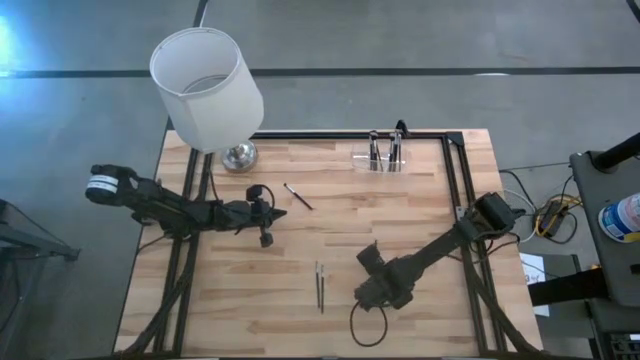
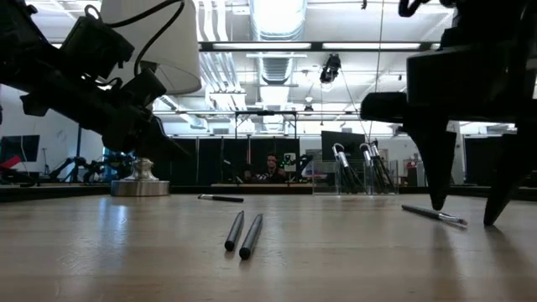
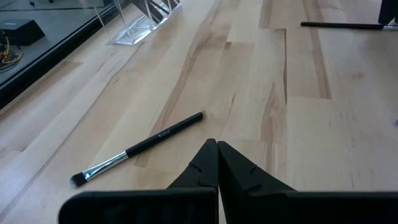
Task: Put items in baskets/containers
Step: Put the eyeshadow brush into the transparent organizer
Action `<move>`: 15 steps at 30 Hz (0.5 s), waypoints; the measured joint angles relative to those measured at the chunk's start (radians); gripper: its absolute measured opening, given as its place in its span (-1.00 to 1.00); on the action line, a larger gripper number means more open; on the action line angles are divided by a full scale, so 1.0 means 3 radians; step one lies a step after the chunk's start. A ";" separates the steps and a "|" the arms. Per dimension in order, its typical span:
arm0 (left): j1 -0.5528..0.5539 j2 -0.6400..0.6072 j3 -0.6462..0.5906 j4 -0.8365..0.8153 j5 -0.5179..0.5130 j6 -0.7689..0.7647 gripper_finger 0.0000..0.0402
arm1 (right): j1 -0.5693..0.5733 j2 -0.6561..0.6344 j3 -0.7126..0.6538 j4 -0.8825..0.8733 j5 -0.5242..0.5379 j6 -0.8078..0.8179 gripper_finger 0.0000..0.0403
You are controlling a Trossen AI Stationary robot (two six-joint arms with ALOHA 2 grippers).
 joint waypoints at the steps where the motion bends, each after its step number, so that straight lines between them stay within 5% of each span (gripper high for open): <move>1: 0.0000 0.0003 0.0002 -0.0001 0.0001 0.0001 -1.00 | -0.0017 0.0028 0.0010 -0.0001 -0.0026 -0.0046 -0.19; 15: 0.0000 0.0004 0.0001 -0.0002 0.0001 0.0006 -1.00 | -0.0218 0.0137 0.0262 0.0117 -0.0103 -0.0491 -0.50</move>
